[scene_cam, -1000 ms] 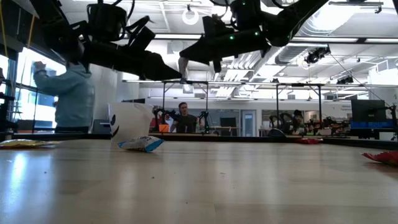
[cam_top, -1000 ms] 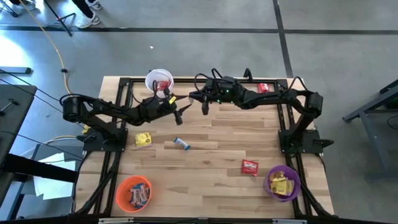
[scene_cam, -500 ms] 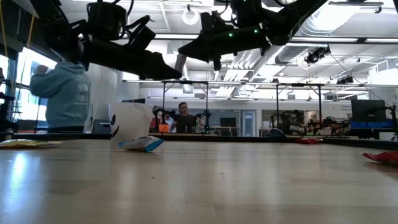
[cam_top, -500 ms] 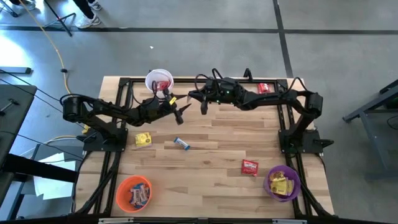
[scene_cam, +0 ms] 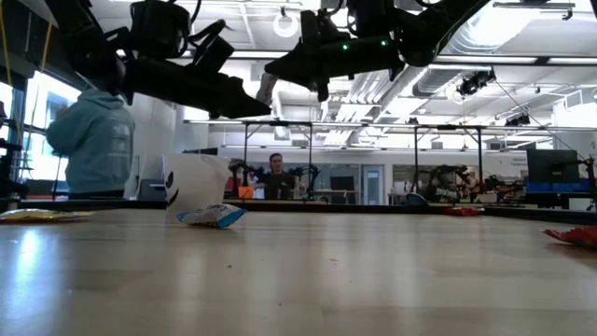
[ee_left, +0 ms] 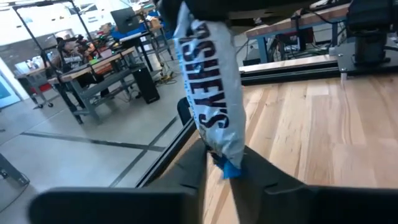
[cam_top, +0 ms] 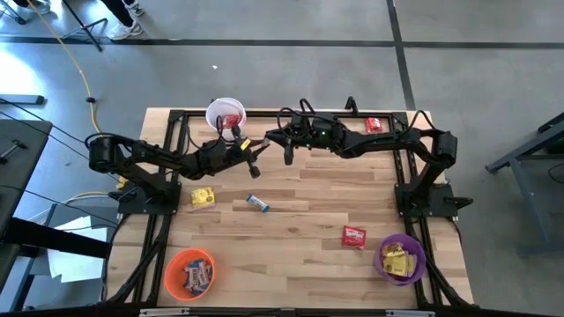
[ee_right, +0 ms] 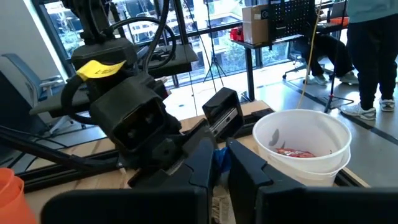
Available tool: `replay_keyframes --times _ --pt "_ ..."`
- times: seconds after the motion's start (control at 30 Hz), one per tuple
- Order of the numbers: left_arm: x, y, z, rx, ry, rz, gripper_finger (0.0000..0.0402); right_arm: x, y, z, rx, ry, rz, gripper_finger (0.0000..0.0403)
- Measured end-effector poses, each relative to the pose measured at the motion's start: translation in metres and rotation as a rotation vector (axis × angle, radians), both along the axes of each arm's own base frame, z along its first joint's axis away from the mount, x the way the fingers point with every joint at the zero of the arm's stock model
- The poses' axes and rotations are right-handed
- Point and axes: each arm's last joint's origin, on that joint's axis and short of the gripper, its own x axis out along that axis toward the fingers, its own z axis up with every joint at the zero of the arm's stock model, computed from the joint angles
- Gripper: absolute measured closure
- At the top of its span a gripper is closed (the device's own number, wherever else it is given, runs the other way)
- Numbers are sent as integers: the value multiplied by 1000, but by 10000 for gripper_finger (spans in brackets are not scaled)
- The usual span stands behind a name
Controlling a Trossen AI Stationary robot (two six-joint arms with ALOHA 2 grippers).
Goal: Sort candy
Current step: Put the white candy into the orange bucket
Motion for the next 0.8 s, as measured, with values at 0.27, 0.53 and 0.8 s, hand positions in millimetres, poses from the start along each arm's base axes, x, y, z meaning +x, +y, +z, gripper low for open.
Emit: replay_keyframes --times 0.27,0.53,0.8 --pt "0 -1 0 15 12 -4 399 0 0 -1 -6 7 -2 346" --pt "-1 1 -5 20 63 17 401 -1 -2 -4 -52 52 -32 261" --pt "-2 2 -9 17 114 34 401 -13 -7 8 -63 91 -53 206"
